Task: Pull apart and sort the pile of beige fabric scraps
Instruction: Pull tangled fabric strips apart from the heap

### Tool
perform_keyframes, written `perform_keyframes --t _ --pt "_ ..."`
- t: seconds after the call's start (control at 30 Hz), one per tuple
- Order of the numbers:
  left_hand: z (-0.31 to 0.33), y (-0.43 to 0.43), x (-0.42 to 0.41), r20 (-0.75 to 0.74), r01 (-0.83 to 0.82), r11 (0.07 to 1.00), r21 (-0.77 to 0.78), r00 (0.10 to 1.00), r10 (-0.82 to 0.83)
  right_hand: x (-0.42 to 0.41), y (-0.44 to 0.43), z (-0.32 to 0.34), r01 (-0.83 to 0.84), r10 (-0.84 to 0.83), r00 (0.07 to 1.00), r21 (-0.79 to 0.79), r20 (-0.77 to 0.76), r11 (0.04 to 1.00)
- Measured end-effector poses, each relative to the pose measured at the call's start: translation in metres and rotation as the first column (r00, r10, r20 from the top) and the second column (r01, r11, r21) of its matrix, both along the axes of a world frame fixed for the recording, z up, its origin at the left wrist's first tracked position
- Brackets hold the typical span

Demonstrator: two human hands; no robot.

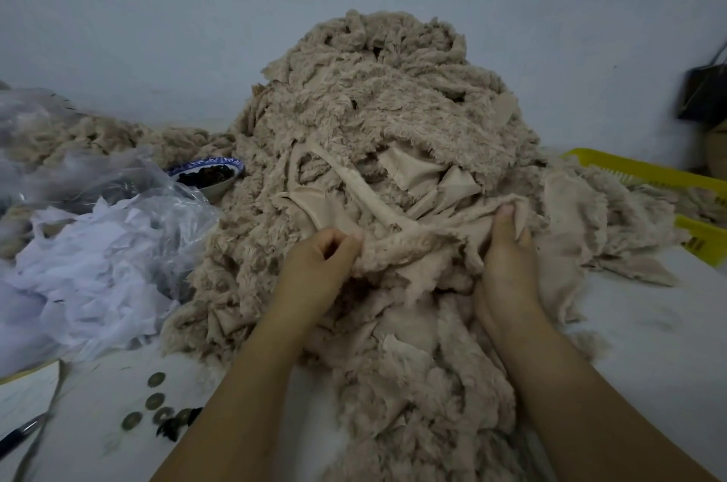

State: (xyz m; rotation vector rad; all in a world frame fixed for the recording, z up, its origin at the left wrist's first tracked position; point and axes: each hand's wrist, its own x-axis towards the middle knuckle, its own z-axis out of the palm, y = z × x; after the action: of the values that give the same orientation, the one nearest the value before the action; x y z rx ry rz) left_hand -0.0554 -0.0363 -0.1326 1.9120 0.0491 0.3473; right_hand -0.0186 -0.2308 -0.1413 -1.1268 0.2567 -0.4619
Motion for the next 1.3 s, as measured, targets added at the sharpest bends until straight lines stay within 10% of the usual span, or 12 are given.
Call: perform_keyframes --t 0.23,0.33,0.43,0.63,0.77,0.83,0.93,1.3 --pt "-0.003 0.009 0.0 0.324 -0.347 0.913 0.216 0.907 0.268 0.004 -0.016 0.005 0.092 -0.104 0.993 0.198 0.056 0.976" --pt "-0.004 0.004 -0.002 0.351 -0.288 0.95 0.121 0.908 0.23 -0.001 -0.016 0.007 0.074 -0.064 0.997 -0.225 0.051 0.971" --pt "-0.003 -0.006 -0.008 0.401 -0.157 0.981 0.114 0.911 0.1 -0.016 0.001 0.011 -0.047 0.118 0.99 -0.594 0.081 0.803" --pt "-0.003 -0.026 -0.015 0.437 -0.037 0.994 0.103 0.899 -0.012 -0.041 0.028 0.01 -0.514 0.664 0.729 -0.774 -0.166 0.371" --pt "-0.005 -0.023 -0.012 0.444 -0.041 0.995 0.089 0.896 -0.003 -0.04 0.023 0.012 -0.598 0.644 0.71 -0.727 -0.285 0.337" --pt "-0.007 -0.021 -0.009 0.441 -0.036 0.972 0.23 0.895 -0.071 -0.043 0.021 0.018 -0.629 0.661 0.719 -0.605 -0.214 0.488" --pt "-0.009 -0.022 -0.005 0.371 -0.012 0.872 0.489 0.908 -0.196 -0.041 0.016 0.027 -0.683 0.683 0.73 0.027 -0.013 0.73" --pt "-0.024 0.014 0.014 0.116 -0.312 0.873 0.376 0.95 0.29 -0.012 -0.035 0.032 -0.472 0.339 0.881 0.647 0.329 0.599"
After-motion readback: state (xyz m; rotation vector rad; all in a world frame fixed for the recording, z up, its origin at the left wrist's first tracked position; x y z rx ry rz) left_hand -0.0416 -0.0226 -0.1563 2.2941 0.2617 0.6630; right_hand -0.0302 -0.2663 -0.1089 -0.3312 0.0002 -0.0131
